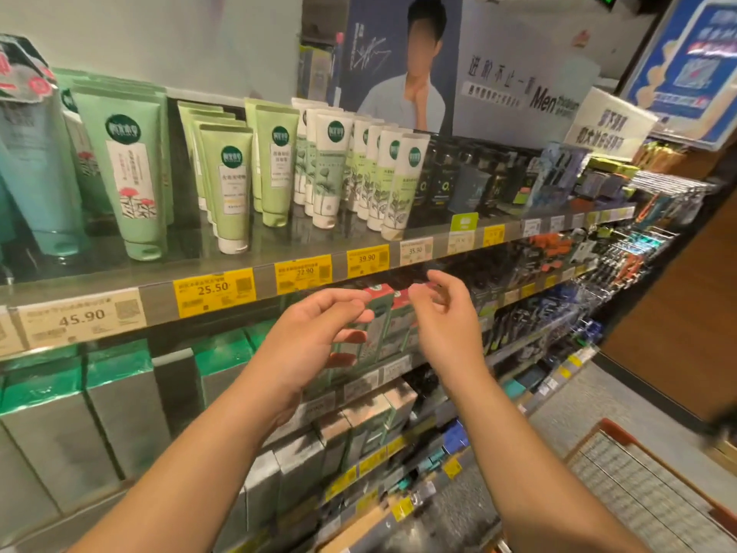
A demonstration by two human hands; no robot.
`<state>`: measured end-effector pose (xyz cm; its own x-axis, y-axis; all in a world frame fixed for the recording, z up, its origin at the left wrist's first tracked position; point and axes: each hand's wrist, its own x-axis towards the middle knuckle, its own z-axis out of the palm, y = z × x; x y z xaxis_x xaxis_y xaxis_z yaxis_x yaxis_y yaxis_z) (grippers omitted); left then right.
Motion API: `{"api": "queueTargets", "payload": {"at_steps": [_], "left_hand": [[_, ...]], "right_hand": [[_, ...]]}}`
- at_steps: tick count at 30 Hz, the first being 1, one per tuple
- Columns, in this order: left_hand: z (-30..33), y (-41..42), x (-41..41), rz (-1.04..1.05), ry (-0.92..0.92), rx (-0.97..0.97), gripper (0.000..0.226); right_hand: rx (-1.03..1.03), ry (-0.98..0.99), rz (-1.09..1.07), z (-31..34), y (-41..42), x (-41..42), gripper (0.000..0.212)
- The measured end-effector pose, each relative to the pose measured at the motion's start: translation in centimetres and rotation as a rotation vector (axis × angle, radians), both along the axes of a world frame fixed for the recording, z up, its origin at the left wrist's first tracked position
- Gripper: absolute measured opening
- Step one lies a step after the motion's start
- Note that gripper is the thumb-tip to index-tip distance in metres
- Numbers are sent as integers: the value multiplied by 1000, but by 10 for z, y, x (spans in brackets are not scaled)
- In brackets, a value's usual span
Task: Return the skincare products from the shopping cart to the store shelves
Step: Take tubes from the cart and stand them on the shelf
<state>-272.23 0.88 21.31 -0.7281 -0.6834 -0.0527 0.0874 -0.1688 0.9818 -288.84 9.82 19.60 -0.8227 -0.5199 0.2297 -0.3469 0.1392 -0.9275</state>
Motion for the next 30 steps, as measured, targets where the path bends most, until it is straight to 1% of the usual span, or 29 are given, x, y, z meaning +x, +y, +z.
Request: {"api": "queueTargets", "payload": {"at_steps": [2, 5, 8, 11, 14, 17, 21, 22, 26, 28, 30], "left_hand": [[-6, 8, -8, -41, -7, 19, 17], [-17, 22, -24, -116, -29, 40, 16], [-27, 42, -44, -200, -61, 77, 17], [-37, 66, -68, -273, -111, 64, 16], [-46, 95, -97, -333, -154, 28, 19], [-54, 127, -128, -409, -201, 8, 17], [-69, 159, -162, -482, -265, -36, 18], [-74, 169, -172, -499, -278, -36, 19], [-94, 210, -212, -562, -359, 19, 20], [-104, 233, -233, -599, -393, 65, 18], [-119, 251, -250, -631, -421, 61, 18]], "right_hand": [[14, -15, 22, -6, 18, 4, 34], [39, -70, 25, -21, 45, 3, 31], [75, -119, 19, -40, 76, -3, 32], [96, -180, 5, -56, 112, -14, 33], [107, -218, -19, -69, 150, -31, 39], [79, -239, -67, -81, 186, -50, 57], [34, -287, -146, -99, 233, -68, 57], [27, -314, -177, -104, 246, -73, 55], [71, -380, -254, -134, 290, -99, 27], [26, -451, -318, -152, 315, -112, 23], [17, -488, -375, -167, 337, -121, 21]]}}
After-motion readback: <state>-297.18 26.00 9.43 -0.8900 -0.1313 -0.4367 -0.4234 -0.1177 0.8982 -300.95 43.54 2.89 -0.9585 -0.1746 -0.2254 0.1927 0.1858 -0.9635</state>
